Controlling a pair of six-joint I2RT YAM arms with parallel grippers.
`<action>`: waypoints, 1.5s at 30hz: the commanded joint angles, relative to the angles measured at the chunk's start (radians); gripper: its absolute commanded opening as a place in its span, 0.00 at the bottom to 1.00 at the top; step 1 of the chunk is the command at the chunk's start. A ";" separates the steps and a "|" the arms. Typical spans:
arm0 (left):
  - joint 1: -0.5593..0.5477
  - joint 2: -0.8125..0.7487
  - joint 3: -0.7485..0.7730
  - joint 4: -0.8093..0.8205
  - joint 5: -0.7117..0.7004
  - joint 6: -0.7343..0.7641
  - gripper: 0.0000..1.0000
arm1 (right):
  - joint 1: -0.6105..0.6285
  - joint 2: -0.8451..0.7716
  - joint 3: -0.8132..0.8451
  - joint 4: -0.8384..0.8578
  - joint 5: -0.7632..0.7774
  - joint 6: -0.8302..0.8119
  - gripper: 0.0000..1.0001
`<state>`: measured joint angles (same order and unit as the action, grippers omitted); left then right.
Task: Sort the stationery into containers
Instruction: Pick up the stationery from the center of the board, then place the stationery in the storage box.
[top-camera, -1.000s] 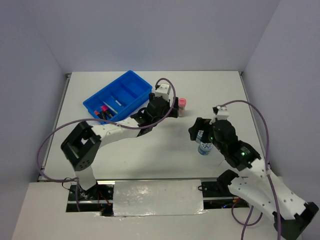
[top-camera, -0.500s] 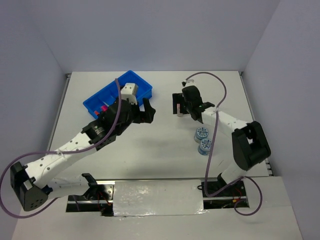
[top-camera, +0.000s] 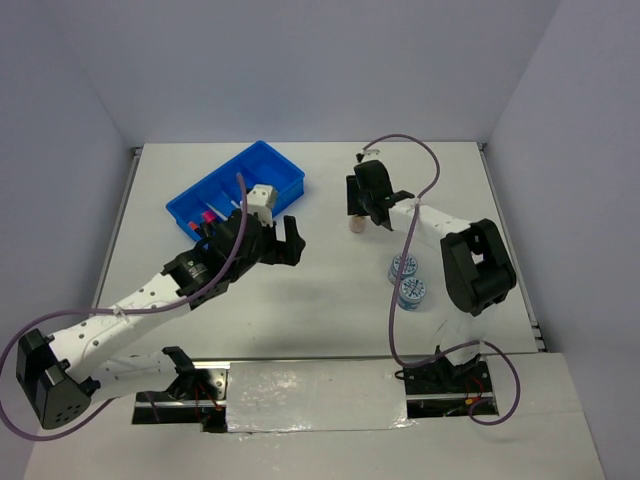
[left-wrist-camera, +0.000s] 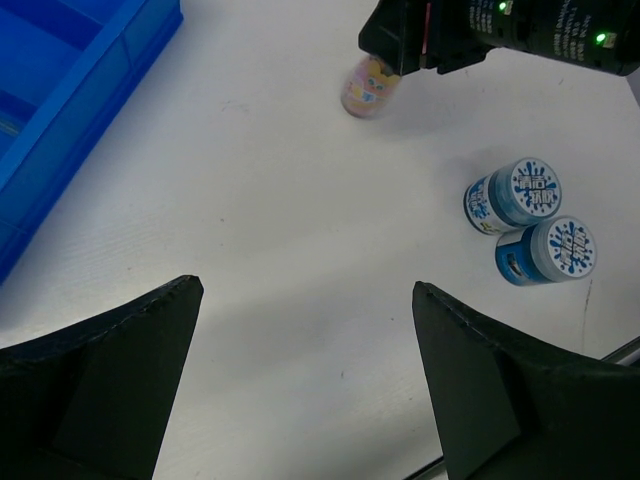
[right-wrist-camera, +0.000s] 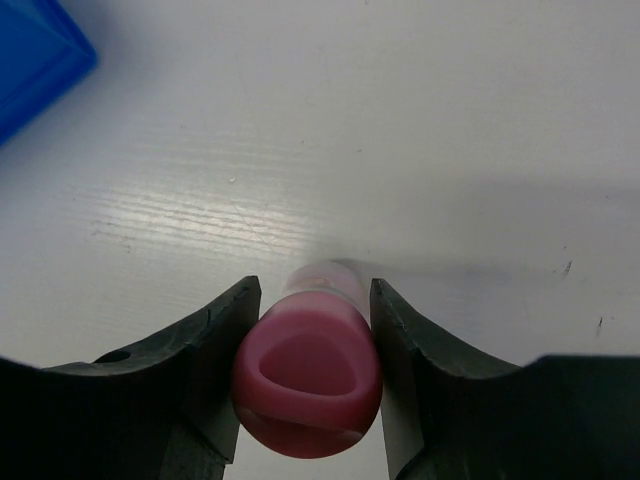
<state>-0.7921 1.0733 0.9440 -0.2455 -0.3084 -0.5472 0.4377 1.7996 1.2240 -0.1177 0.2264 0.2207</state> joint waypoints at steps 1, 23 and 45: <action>0.004 0.020 -0.008 0.048 0.022 0.041 0.99 | -0.005 -0.040 -0.009 0.050 0.008 0.005 0.30; -0.050 0.042 -0.038 0.347 0.439 0.443 0.99 | -0.048 -0.581 -0.161 -0.215 -0.938 0.140 0.00; -0.058 0.140 0.064 0.284 0.713 0.359 0.73 | 0.004 -0.726 -0.199 -0.056 -1.049 0.250 0.00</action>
<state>-0.8471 1.1957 0.9615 0.0063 0.3466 -0.1699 0.4229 1.0897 0.9962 -0.2554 -0.7967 0.4412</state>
